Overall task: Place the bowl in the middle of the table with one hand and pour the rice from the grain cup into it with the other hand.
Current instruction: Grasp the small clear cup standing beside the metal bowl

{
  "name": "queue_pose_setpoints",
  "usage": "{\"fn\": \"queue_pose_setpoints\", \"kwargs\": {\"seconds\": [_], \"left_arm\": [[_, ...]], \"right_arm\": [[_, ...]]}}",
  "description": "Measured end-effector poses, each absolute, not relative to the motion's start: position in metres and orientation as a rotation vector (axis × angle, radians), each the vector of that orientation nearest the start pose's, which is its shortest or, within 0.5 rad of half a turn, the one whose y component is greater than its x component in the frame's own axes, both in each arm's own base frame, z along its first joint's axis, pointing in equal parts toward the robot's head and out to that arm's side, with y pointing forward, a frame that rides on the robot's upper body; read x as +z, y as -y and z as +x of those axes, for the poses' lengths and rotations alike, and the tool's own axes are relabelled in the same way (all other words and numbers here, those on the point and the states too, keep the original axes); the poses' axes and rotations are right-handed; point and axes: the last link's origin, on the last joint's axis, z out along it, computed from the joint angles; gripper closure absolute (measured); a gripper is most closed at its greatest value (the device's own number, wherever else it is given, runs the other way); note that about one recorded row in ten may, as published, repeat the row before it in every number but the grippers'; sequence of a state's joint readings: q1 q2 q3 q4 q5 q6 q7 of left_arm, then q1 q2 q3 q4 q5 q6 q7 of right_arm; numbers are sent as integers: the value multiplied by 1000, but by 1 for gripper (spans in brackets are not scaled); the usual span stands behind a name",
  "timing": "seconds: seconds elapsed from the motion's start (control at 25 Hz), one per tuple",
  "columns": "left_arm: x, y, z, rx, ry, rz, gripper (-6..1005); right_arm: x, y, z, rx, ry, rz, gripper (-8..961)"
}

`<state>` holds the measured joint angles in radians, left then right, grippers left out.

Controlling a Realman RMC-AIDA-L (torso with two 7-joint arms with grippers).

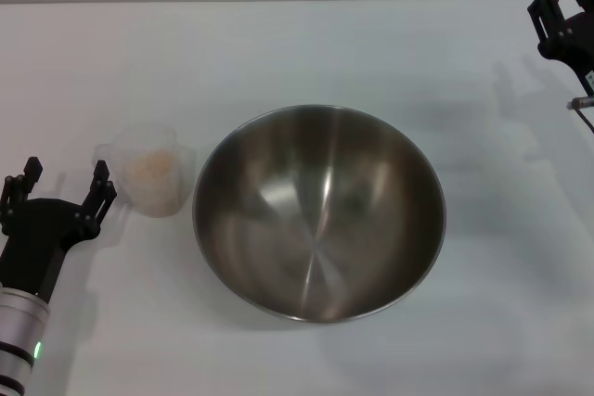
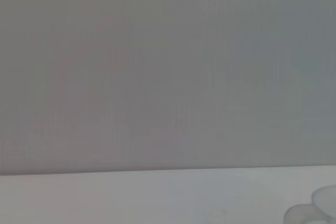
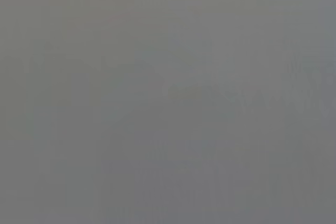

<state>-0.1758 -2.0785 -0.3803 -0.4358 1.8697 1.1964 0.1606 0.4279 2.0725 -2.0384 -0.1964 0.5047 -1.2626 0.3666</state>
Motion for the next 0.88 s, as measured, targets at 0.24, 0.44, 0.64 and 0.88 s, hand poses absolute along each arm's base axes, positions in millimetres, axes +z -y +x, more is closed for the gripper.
{"fn": "queue_pose_setpoints", "kwargs": {"seconds": [0.24,0.44,0.64,0.88], "left_arm": [[-69,-239,-337,-563,633,-1629,171],[-69,-241,-337,-564,630,-1632,171],[-69,-244,-337,-555,638,-1633,170],[-69,-246,-336,-558,635,-1634,181]], "right_arm": [[-7,-335,302,959,-555,-1625,521],[-8,-334,302,958,-555,-1633,520],[-8,-334,302,957,-555,-1633,520],[-8,-334,301,959,-555,-1635,520]]}}
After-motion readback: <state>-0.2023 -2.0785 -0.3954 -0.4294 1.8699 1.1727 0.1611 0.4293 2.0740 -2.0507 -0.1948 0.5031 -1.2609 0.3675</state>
